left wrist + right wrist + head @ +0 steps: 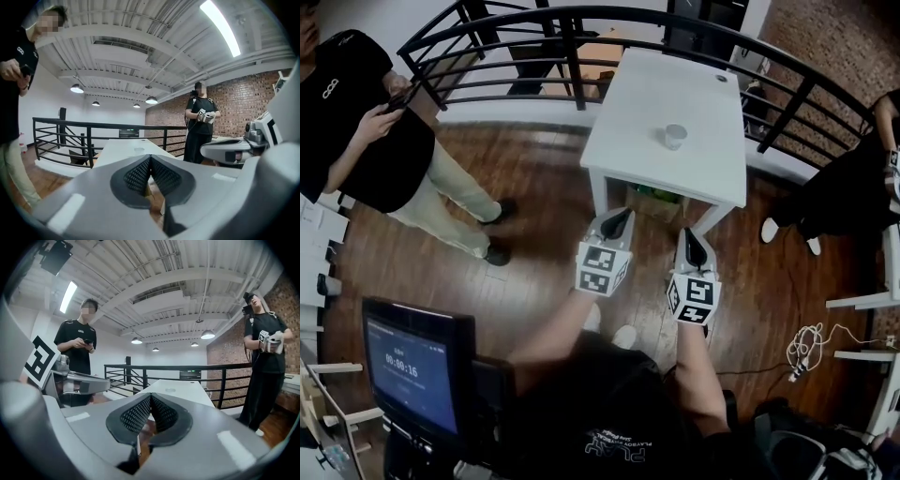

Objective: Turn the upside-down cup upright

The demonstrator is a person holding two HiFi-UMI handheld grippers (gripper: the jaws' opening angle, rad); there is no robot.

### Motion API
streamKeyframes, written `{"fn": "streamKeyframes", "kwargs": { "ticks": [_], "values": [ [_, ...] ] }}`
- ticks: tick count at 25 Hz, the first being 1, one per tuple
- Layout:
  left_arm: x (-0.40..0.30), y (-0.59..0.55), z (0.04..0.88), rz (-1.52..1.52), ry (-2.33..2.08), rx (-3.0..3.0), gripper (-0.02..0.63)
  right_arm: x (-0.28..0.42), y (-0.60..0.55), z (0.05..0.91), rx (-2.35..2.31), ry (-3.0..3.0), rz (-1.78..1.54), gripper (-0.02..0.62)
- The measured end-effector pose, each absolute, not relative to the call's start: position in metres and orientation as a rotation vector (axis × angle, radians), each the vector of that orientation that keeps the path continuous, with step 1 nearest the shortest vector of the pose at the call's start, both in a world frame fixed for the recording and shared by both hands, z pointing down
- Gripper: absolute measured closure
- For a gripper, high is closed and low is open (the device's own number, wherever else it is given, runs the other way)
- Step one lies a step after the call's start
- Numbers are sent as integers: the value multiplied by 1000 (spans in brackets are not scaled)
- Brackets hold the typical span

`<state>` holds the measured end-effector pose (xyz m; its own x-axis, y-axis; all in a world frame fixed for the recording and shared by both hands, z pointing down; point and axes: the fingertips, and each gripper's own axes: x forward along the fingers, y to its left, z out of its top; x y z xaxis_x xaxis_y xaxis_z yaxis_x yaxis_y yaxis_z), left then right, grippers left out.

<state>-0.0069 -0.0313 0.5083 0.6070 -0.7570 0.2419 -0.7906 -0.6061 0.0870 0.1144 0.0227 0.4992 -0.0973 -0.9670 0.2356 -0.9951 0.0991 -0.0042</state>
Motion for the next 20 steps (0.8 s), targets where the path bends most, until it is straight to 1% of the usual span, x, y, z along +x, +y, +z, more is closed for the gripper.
{"fn": "streamKeyframes", "kwargs": {
  "ticks": [7, 13, 20],
  "values": [
    [-22, -34, 507, 279, -1295, 2652, 604, 109, 24, 496, 2079, -2145, 286, 581],
    [-22, -35, 493, 199, -1291, 2676, 604, 105, 28, 490, 2070, -2148, 201, 581],
    [-25, -38, 491, 182, -1278, 2695, 604, 99, 23, 489, 2086, -2148, 181, 581]
  ]
}}
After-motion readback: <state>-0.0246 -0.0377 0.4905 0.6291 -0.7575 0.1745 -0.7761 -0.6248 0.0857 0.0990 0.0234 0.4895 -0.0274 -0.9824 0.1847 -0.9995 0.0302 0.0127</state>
